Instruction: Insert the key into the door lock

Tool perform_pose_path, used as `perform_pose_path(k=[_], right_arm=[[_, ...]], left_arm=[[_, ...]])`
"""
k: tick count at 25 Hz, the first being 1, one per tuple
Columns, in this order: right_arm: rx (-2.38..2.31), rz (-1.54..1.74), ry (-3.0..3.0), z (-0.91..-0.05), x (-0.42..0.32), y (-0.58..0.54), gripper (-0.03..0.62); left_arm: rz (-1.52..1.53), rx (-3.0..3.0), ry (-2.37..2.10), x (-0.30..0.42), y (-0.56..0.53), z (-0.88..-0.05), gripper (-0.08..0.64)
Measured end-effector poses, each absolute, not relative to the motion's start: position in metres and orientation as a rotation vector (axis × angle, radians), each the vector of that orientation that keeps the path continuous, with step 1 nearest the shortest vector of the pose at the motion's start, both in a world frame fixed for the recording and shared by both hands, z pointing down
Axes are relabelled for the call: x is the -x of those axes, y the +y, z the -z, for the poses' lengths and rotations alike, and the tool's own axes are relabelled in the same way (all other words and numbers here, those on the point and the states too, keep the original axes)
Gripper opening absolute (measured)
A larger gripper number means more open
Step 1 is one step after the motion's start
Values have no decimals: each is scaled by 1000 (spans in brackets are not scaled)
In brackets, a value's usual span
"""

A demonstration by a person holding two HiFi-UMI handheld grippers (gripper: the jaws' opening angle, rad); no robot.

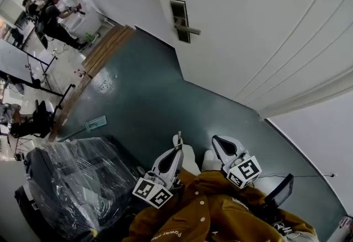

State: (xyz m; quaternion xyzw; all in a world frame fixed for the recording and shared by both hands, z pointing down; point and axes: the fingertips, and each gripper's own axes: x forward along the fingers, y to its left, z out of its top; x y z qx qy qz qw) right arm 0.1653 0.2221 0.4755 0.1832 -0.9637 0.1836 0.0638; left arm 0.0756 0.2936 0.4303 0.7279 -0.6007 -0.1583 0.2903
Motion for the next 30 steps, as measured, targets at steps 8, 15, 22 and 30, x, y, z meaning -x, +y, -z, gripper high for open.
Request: perform_pose_path(k=[8,15,22,30], right_arm=[[-571,-512,-2887,-478,-97,164,8],[-654,-478,-2889,-460,-20,100,8],[-690,-451,-2885,-450,31,63,8],[-706,-441,-2894,-446,33,-10,8]], left_arm=[[489,-1921,-1519,-2,227,-449,20],[494,-1988,-1454,72,167,-431,21],[494,-2031,-1373,115,122,-427,21],[480,-2022,-1336,118,49,-430,21]])
